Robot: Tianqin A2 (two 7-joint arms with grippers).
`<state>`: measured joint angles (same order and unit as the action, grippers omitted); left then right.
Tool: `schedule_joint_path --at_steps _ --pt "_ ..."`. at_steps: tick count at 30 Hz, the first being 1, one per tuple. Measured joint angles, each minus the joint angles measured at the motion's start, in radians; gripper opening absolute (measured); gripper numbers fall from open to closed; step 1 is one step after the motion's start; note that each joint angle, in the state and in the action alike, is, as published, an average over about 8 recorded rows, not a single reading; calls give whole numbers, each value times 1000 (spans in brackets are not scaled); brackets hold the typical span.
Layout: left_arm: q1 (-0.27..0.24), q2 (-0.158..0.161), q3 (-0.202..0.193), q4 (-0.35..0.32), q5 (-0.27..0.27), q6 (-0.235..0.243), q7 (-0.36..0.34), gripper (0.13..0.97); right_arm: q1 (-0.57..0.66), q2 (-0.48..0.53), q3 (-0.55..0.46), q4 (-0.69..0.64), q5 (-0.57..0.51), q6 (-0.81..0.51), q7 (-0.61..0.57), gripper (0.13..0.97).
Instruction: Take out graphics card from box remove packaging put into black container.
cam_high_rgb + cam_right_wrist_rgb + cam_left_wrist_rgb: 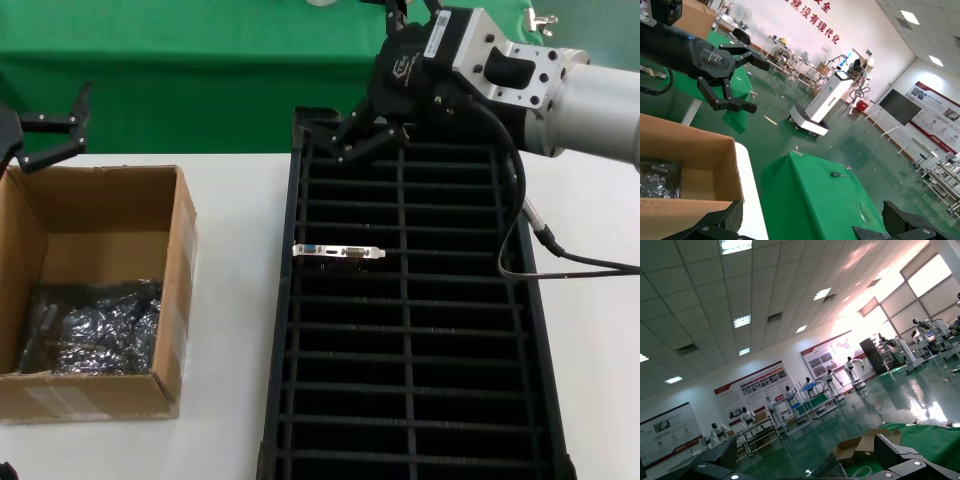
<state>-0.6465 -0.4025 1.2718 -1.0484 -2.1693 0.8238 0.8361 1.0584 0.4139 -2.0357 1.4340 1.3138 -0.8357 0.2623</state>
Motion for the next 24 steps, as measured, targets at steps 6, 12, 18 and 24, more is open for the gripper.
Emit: schedule_joint_path --at_steps 6,12,18,24 --pt "0 0 0 0 0 0 0 966 0 0 0 0 0 0 0 966" --pt "0 0 0 0 0 0 0 966 0 0 0 0 0 0 0 966" --pt "0 0 0 0 0 0 0 966 0 0 0 0 0 0 0 966" --pt "0 0 0 0 0 0 0 966 0 0 0 0 0 0 0 966"
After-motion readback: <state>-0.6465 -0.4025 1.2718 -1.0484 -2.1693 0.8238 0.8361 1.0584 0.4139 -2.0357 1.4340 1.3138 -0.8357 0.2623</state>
